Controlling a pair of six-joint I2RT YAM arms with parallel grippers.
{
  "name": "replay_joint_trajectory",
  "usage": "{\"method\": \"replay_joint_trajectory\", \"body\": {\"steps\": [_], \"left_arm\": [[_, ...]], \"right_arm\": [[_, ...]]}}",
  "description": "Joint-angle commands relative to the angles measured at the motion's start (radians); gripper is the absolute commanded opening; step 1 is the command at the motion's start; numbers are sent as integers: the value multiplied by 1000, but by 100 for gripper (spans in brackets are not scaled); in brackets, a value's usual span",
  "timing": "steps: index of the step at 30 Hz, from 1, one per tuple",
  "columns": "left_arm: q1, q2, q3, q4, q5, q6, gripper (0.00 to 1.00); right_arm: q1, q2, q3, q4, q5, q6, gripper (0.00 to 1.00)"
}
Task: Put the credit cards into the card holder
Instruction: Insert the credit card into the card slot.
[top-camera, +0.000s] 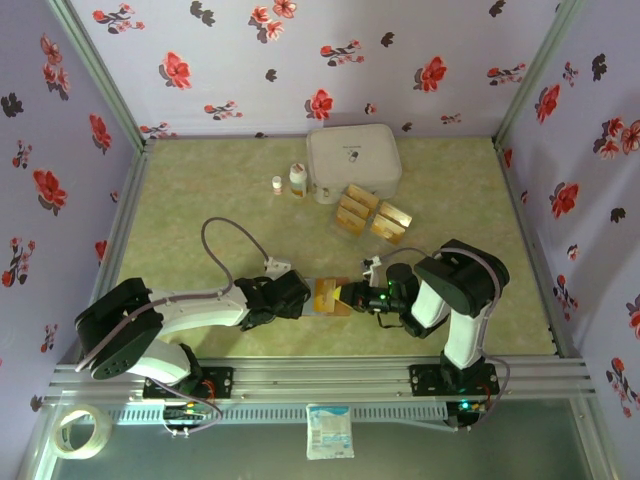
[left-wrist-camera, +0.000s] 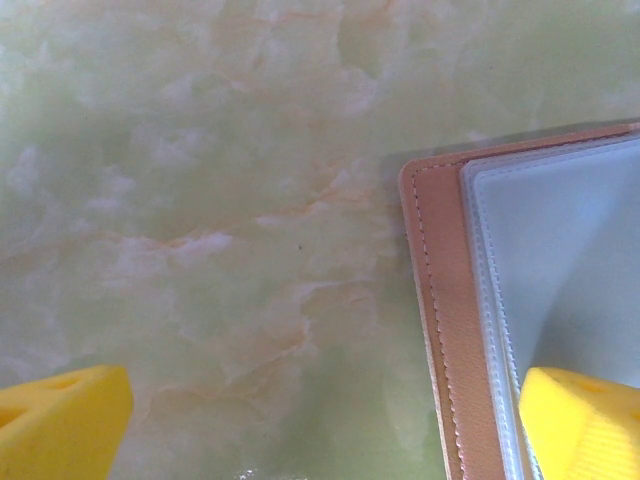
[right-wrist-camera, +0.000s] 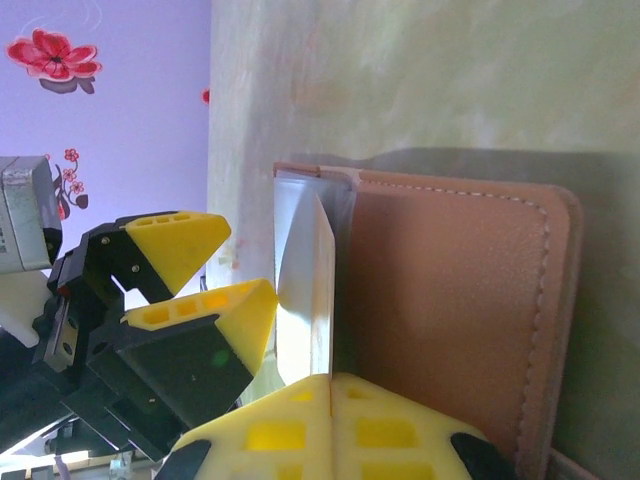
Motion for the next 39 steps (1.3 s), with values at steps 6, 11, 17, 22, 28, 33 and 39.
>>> {"method": "replay_joint_trajectory", "body": {"steps": [6,11,17,22,28,33,39], "left_arm": [[-7,-15,-12,-26,-35,-15,100],[-8,-14,-13,-27,-35,-13,100],[-8,-12,-11,-27,-34,-12,100],[-8,-15,-10,-30,-34,-10,100],[-8,-19,-10,-31,-35,-13,100],[-8,-19,-9,-32,-34,-12,100],[-8,-17,-10,-30,-35,-10,100]], "right_arm": [[14,50,9,-37,-46,-26,0],[16,66,11,-33,-53,-24,0],[15,84,14,-25,-49,-18,0],[16,106,26,-32,-41,-9,0],[16,123,37,-64,-28,-6,6],[16,110,45,-117,-12,-18,8],[15,78,50,-209,-1,-50,0]]}}
